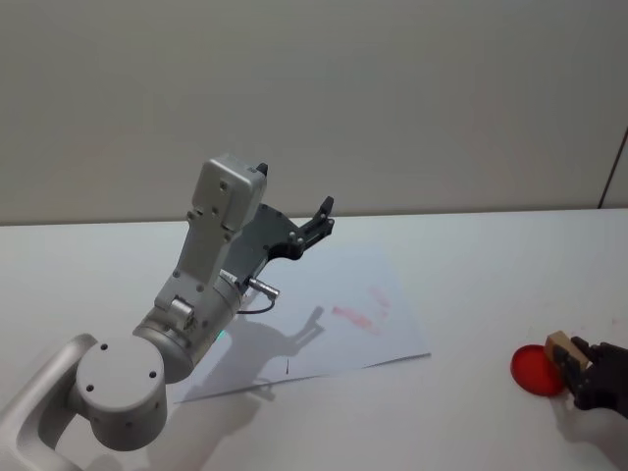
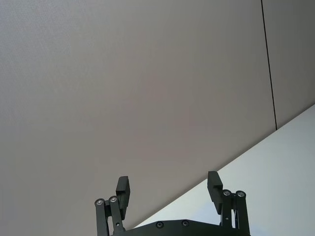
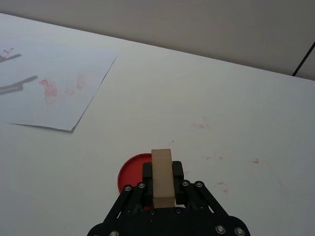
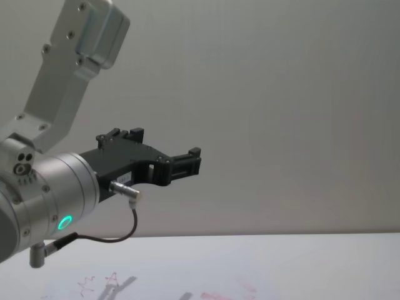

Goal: Use the one hand to pick up the stamp and affix it onto the A4 paper.

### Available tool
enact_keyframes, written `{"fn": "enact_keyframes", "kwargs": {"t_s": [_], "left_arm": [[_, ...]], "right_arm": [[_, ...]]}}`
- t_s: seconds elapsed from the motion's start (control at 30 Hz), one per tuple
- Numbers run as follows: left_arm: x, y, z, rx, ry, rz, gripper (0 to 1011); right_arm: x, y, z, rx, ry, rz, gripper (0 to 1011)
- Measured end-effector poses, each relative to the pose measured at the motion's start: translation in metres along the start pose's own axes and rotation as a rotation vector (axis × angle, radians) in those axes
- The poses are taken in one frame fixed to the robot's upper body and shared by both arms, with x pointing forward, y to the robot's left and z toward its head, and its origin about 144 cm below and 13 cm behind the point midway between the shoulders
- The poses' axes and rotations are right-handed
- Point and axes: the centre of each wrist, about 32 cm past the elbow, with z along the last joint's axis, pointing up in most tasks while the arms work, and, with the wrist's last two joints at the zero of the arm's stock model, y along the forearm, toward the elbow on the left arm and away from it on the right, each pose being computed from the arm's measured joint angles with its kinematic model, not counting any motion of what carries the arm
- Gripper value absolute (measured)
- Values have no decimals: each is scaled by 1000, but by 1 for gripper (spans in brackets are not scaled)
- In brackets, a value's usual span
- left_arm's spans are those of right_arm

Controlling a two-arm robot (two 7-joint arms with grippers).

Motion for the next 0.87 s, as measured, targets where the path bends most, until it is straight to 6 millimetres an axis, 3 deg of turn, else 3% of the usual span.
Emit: {"fn": "enact_keyframes", "kwargs": {"t_s": [0.17, 0.3, 0.4, 0.87], "left_arm": [[0, 0, 0, 0, 0, 0, 1001], [0, 0, 0, 0, 0, 0, 1001], [0, 0, 0, 0, 0, 0, 1001], [0, 0, 0, 0, 0, 0, 1001]], "right_arm": [[2, 2, -1, -9, -10, 4, 301], [3, 3, -1, -13, -14, 6, 422], [3, 3, -1, -16, -17, 8, 566], [4, 4, -2, -22, -23, 12, 970]]}}
